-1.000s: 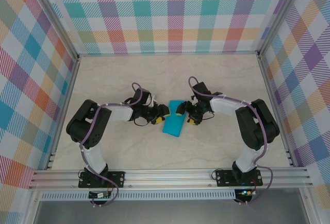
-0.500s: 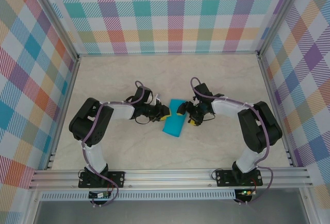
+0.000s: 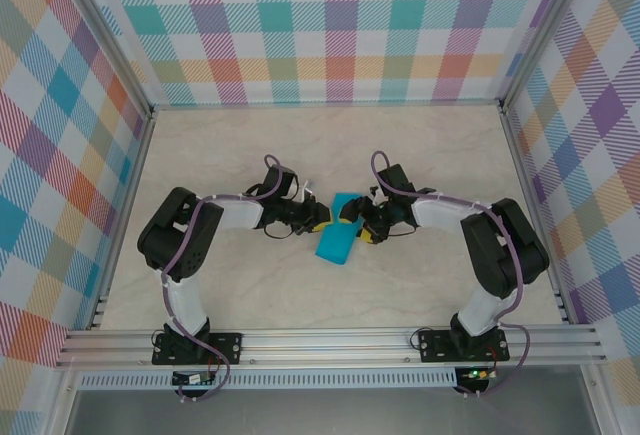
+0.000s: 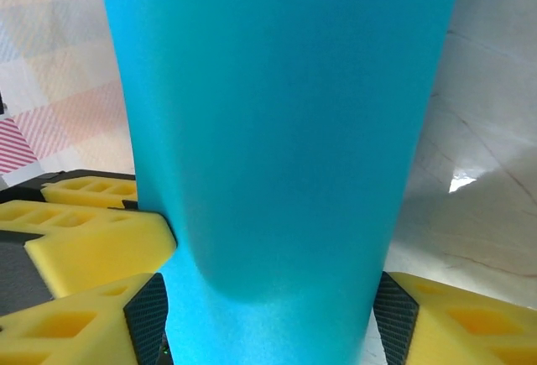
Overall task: Fold a paper plane with a square sheet of paper (pick it up from the middle)
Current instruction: Fold the square sheet of paper in half at the center of the table.
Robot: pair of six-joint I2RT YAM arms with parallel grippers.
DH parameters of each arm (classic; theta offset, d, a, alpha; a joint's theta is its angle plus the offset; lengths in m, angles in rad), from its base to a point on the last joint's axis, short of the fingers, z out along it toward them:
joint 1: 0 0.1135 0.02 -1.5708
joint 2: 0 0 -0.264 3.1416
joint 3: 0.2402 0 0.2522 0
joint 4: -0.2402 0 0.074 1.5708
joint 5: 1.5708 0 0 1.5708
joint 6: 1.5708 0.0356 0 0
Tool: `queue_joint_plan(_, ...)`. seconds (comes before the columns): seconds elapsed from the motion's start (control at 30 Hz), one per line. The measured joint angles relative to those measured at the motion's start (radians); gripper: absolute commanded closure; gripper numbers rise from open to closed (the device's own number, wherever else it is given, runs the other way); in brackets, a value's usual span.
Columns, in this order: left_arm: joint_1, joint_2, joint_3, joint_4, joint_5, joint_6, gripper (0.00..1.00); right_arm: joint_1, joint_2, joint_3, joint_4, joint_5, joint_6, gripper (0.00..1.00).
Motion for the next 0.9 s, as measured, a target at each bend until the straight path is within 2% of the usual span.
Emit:
queue_joint_plan(0.1,0.000,0.000,0.002,0.000,0.000,0.000,0.83,0.000,0.023,0.002,-0.003,0.001,-0.008,0.40)
queue_joint_plan(0.27,0.000,0.000,0.002,-0.009,-0.013,0.005,0.76,0.000,0.042,0.009,-0.007,0.001,-0.026,0.50)
queue_joint_plan(0.33,0.000,-0.002,0.001,-0.034,-0.042,0.012,0.68,0.000,0.042,0.011,-0.007,0.001,-0.033,0.53)
queue_joint_plan(0.43,0.000,-0.031,-0.003,-0.090,-0.108,0.026,0.64,0.000,0.042,0.019,-0.008,-0.001,-0.044,0.57)
queue_joint_plan(0.63,0.000,-0.194,-0.014,-0.230,-0.288,0.057,0.62,0.000,0.042,0.049,-0.016,-0.019,-0.056,0.60)
queue_joint_plan(0.9,0.029,-0.396,-0.114,-0.348,-0.523,0.029,0.59,0.043,0.041,0.190,-0.080,-0.056,-0.099,0.60)
